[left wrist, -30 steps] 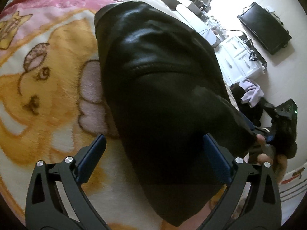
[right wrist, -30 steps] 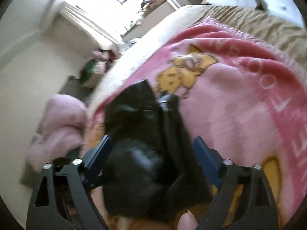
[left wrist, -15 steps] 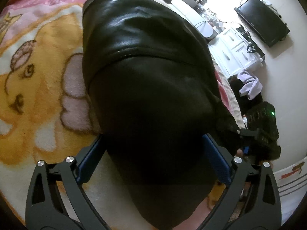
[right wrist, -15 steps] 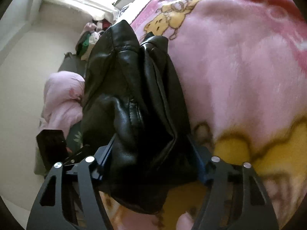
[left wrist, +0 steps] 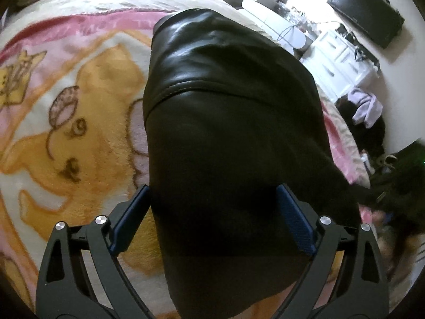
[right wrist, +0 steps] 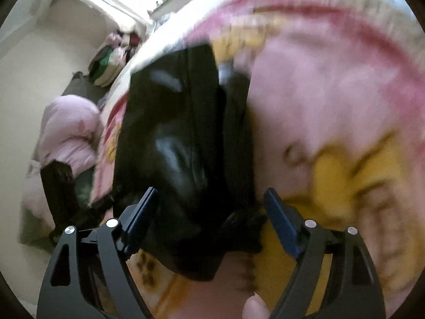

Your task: Fold large clothes

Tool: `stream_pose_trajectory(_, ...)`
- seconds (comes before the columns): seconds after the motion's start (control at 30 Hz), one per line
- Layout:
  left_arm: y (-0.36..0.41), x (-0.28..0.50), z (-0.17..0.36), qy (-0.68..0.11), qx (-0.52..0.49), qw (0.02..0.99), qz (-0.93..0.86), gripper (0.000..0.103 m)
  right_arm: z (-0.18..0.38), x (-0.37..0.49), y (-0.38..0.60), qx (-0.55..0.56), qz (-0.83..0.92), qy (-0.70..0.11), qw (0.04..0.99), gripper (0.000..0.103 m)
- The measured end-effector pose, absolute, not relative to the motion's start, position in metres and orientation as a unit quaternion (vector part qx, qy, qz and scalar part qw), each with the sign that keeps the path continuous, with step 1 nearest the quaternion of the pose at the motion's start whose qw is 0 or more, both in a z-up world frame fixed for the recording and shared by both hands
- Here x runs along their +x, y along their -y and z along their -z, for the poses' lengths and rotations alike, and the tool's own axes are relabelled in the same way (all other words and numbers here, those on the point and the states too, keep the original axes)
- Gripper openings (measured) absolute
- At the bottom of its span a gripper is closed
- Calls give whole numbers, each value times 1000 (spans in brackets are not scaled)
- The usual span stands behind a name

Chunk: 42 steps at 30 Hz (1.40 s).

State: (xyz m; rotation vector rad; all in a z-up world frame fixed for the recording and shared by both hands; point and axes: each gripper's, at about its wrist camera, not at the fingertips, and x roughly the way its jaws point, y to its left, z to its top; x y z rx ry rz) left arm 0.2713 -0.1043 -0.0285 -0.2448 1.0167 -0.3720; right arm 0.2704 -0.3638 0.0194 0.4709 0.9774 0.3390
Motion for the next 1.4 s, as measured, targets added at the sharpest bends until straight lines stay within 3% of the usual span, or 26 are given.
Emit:
stream_pose_trajectory(0.1,106,272,27,-481,-114,852,174,88,-48,275,360,193,-134,-399,886,79)
stream_pose_trajectory(0.13,106,272,27,-480,-112,853,173,88,-56,280,355,183,-142,-381,895,56)
stream_pose_trajectory(0.17,107,271,27,-479,-110,854,172,88,-61,289,350,178,-152,-373,898,39)
stream_pose_trajectory(0.27,109,268,25,-475,-97,858,168,88,-65,311,320,152,-178,-365,901,38)
stream_pose_trajectory(0.37,109,262,22,-470,-77,864,166,88,-61,336,290,95,-169,-382,904,46)
stream_pose_trajectory(0.6,114,259,17,-461,-55,869,171,88,-25,370,268,24,-108,-440,891,50)
stream_pose_trajectory(0.83,115,260,22,-464,-55,865,183,88,30,383,297,81,-100,-479,869,50)
stream_pose_trajectory(1.03,115,253,21,-464,-56,866,176,88,14,359,303,94,-103,-450,882,51)
stream_pose_trajectory(1.1,115,244,13,-457,-57,869,177,88,-3,338,310,103,-103,-422,895,62)
stream_pose_trajectory(1.13,115,240,9,-454,-57,871,177,89,-12,327,313,112,-103,-408,900,76)
stream_pose_trajectory(1.17,114,236,5,-449,-57,874,177,92,-22,311,317,122,-108,-392,906,81)
stream_pose_trajectory(1.23,109,221,-5,-437,-62,880,177,94,-39,282,322,131,-117,-370,912,84)
stream_pose_trajectory(1.3,105,209,-13,-427,-67,884,177,94,-55,246,325,132,-126,-343,921,96)
stream_pose_trajectory(1.4,98,187,-24,-411,-74,893,169,94,-68,199,325,130,-140,-316,929,99)
